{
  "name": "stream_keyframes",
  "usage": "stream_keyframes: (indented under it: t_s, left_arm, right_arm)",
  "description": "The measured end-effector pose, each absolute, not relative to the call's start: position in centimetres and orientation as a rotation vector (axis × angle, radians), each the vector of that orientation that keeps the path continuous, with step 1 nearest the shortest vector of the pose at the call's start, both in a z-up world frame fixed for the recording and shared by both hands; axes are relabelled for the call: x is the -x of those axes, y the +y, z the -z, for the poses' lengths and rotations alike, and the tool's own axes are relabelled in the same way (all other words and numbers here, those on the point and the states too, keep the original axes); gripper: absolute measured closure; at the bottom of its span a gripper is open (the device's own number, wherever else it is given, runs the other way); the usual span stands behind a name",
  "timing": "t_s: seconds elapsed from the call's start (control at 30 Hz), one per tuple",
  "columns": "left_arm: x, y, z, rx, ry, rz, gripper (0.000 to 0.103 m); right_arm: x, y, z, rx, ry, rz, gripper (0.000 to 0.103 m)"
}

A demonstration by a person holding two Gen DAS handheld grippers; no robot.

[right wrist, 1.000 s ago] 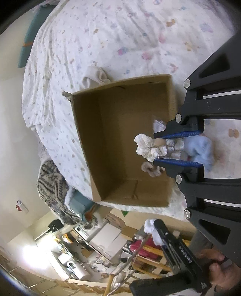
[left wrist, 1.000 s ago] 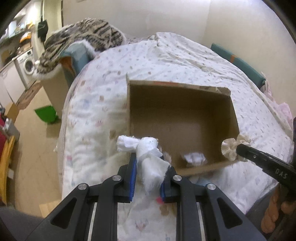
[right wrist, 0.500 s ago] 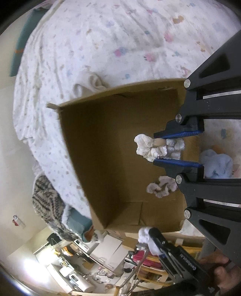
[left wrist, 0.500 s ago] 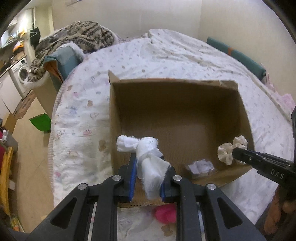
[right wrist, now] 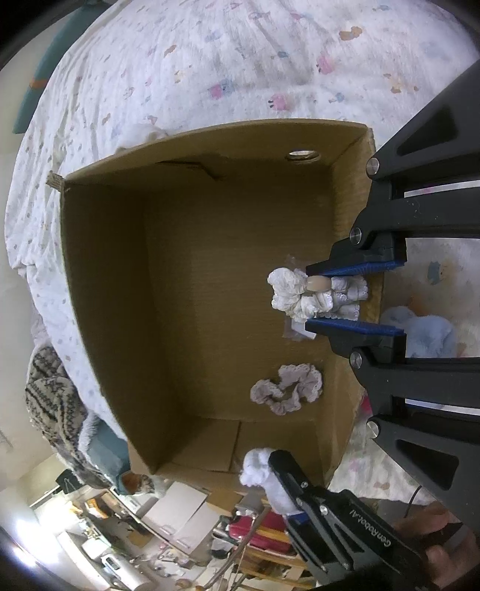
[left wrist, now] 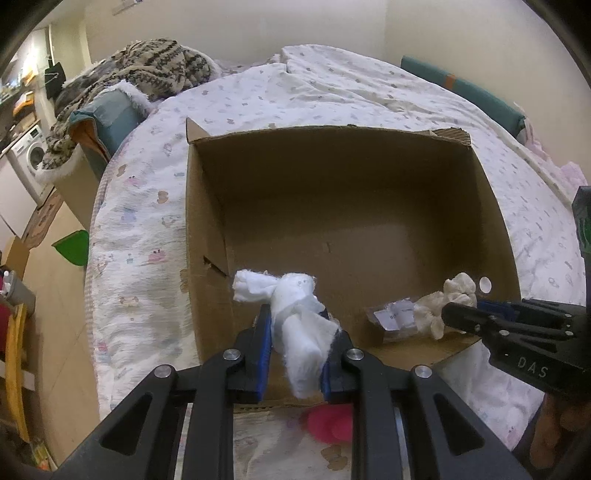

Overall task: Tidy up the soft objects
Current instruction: 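Lower the white bundle and cream flower cloth into the box, open both tools, then withdraw both open tools from the box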

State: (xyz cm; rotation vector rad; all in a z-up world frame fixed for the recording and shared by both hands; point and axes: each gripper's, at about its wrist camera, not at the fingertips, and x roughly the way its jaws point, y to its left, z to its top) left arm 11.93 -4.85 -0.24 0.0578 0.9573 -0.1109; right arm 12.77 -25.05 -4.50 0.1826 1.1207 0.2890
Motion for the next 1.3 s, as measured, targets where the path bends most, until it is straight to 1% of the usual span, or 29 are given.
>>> stream_keyframes:
  t_s: [0.53, 0.63, 0.7, 0.8, 0.83, 0.87, 0.9, 0.93, 0.97, 1.0, 1.03, 1.1, 1.3]
  left_arm:
    - [-11.9, -4.2, 0.9, -0.029, 0.978, 0.103, 0.083]
    - [-11.9, -4.2, 0.9, -0.028, 0.975, 0.103, 0.083]
    - [-11.9, -4.2, 0.9, -0.031, 0.975, 0.100, 0.082]
    - [-11.9, -4.2, 0.9, -0.030, 0.976, 0.103, 0.082]
    - [-11.8, -4.2, 0.9, -0.027, 0.978, 0.109, 0.079]
    - [-11.8, -4.1, 0.9, -0.021, 0.979, 0.114, 0.076]
    - [-11.8, -4.1, 0.8, -0.016, 0.978, 0.114, 0.069]
    - [-11.8, -4.0, 0.7, -0.012, 0.975, 0.109, 0.058]
    - [-11.7, -3.9, 0.6, -0.010, 0.967, 0.097, 0.052]
    - [-11.6, -3.8, 0.3, -0.006, 0.955, 0.085, 0.043]
    - [-11.5, -3.7, 0.1, 0.002, 0.943, 0.076, 0.039]
    - [-11.5, -3.3, -0.1, 0.022, 0.933, 0.069, 0.036]
    - [-11.7, -3.4, 0.0, 0.027, 0.951, 0.071, 0.036]
  right_arm:
    - [-13.1, -25.0, 4.9, -0.200, 1.139, -0.279, 0.079]
    - [-13.1, -25.2, 4.8, -0.204, 1.136, -0.278, 0.078]
    - [-13.2, -25.3, 4.8, -0.207, 1.132, -0.275, 0.074]
    - [-13.3, -25.5, 4.7, -0.220, 1.129, -0.269, 0.073]
    - [-13.3, -25.6, 4.7, -0.226, 1.127, -0.266, 0.073]
    - [-13.4, -25.7, 4.6, -0.232, 1.125, -0.264, 0.069]
    - [-13.4, -25.8, 4.5, -0.241, 1.122, -0.261, 0.065]
    - [-13.4, -26.0, 4.4, -0.251, 1.115, -0.258, 0.049]
    - [-13.2, -26.1, 4.3, -0.261, 1.102, -0.254, 0.037]
    - [-13.2, -26.3, 4.1, -0.272, 1.086, -0.249, 0.037]
    - [-13.1, -26.4, 3.9, -0.277, 1.078, -0.249, 0.037]
    - [-13.2, -26.5, 3.8, -0.284, 1.074, -0.250, 0.036]
    - [-13.2, -26.6, 3.6, -0.271, 1.076, -0.237, 0.036]
